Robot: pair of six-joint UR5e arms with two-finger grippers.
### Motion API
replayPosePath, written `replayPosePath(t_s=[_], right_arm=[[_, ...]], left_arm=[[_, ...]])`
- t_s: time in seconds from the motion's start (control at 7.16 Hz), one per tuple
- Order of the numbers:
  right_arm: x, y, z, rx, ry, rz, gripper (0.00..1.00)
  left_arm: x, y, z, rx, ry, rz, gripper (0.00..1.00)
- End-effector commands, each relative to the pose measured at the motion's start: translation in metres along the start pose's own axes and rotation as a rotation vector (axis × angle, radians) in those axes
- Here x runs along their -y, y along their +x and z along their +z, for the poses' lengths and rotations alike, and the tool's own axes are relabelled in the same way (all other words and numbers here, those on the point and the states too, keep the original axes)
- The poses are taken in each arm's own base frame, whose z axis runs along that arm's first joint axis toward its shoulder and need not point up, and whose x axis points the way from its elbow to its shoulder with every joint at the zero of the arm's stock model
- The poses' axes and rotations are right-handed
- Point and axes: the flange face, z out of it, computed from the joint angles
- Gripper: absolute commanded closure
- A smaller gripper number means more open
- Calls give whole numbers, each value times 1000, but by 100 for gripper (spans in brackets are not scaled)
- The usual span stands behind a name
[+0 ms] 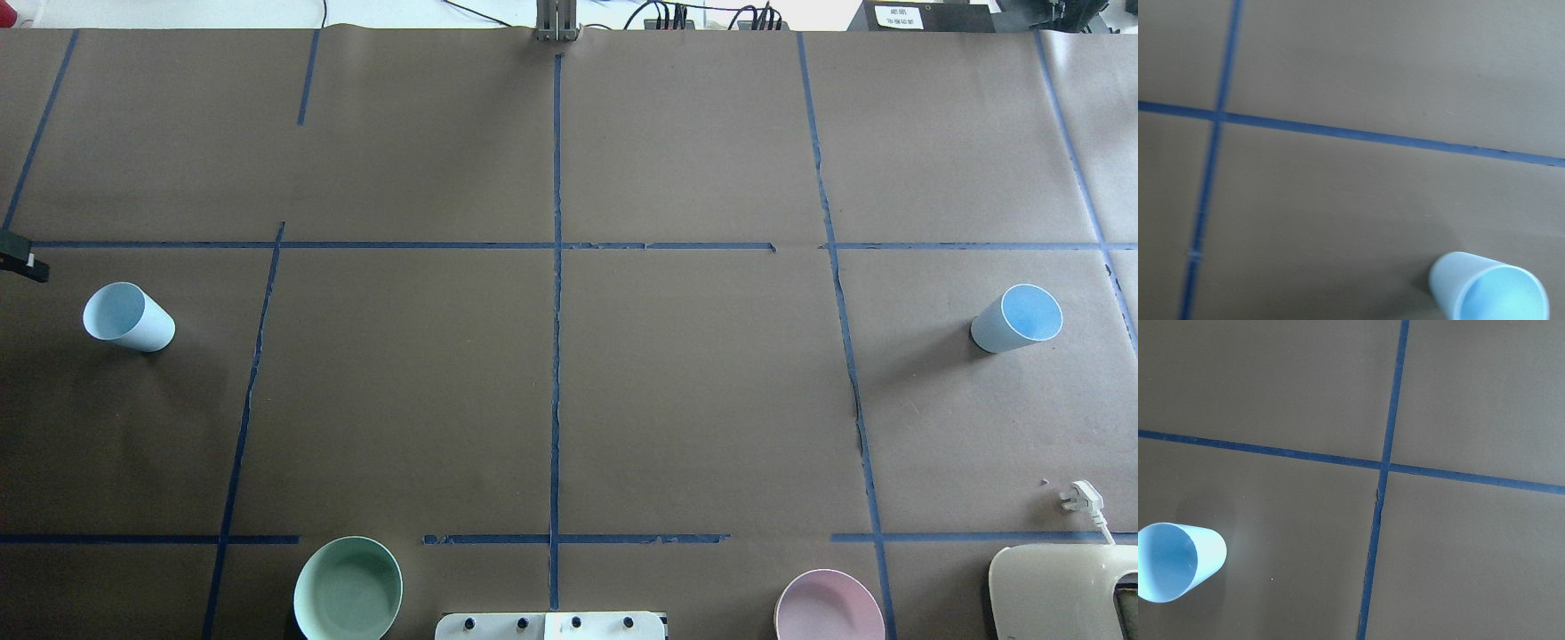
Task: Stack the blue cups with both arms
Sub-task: 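Reach the left gripper down and grasp the light blue cup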
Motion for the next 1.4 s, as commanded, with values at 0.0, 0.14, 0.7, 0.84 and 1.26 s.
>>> replayPosePath(t_s=[0.0,0.14,0.7,0.84,1.26], right_arm=[[1,-1,0,2,1,1,0],[2,-2,-1,2,3,-2,0],[2,-2,-1,5,2,1,0],[1,-1,-1,5,1,2,0],[1,-2,-1,7,3,2,0]], left_arm=[[-24,32,54,46,6,-8,0],[-25,29,66,55,-7,-4,0],[-25,28,84,71,-33,-6,76],[-27,32,83,62,-40,0,94],[-33,55,56,-39,-126,-49,100]])
